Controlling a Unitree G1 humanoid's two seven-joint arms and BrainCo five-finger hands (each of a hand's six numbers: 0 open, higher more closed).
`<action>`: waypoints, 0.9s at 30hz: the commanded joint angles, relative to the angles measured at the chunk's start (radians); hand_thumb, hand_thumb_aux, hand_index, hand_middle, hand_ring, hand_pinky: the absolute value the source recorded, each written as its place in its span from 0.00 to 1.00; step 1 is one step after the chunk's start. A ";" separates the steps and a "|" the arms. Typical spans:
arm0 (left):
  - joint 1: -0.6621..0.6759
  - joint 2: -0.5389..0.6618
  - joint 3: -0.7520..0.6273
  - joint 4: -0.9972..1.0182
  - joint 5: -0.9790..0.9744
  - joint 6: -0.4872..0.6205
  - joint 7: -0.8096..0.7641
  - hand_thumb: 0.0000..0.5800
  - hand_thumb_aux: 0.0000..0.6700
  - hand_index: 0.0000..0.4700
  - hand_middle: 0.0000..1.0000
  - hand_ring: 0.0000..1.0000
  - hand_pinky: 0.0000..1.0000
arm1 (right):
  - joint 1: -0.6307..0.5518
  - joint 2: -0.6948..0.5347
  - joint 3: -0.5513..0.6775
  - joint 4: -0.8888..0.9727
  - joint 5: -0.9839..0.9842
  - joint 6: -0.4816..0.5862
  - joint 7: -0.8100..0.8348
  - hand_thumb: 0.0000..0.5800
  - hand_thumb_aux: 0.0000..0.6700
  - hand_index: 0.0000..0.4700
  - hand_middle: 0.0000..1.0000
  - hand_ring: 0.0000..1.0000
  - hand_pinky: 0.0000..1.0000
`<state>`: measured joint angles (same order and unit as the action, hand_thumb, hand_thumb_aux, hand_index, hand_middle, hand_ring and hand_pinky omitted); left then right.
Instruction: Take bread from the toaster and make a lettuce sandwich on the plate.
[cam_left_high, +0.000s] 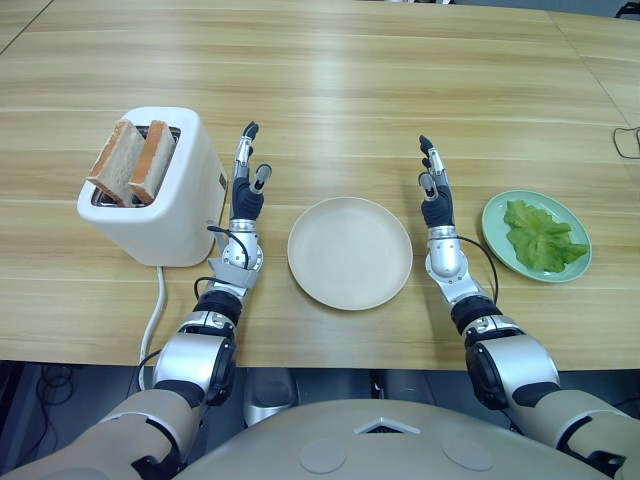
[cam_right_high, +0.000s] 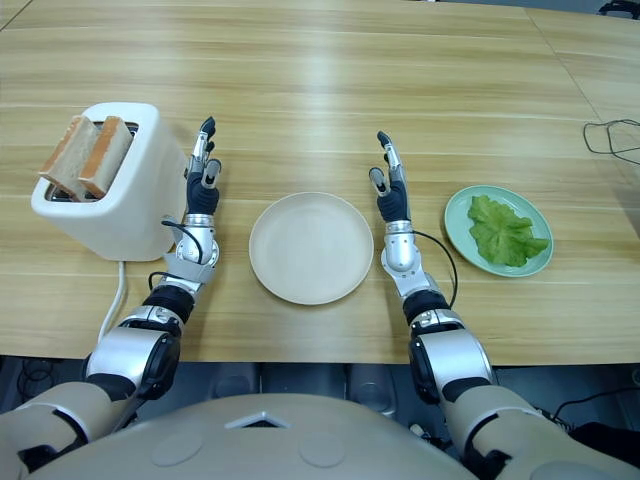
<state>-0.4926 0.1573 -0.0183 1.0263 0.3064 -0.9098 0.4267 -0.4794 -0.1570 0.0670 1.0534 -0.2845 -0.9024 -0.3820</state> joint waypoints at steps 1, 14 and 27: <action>0.003 -0.009 0.000 0.014 -0.029 -0.007 -0.041 0.00 0.00 0.00 0.00 0.00 0.00 | 0.009 -0.003 -0.005 -0.002 0.000 0.000 0.000 0.00 0.00 0.00 0.00 0.00 0.00; 0.499 0.154 0.373 -1.233 0.291 0.174 -0.002 0.00 0.00 0.00 0.00 0.00 0.00 | -0.012 0.015 0.036 -0.013 -0.075 -0.015 -0.058 0.00 0.00 0.00 0.00 0.00 0.00; 0.592 0.437 0.532 -0.835 0.464 0.607 0.009 0.00 0.00 0.00 0.00 0.00 0.00 | -0.017 -0.005 0.045 -0.017 -0.092 -0.022 -0.082 0.00 0.00 0.00 0.00 0.00 0.00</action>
<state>0.1179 0.5736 0.5760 0.1264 0.7777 -0.3245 0.4698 -0.4969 -0.1543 0.1083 1.0439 -0.3657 -0.9245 -0.4544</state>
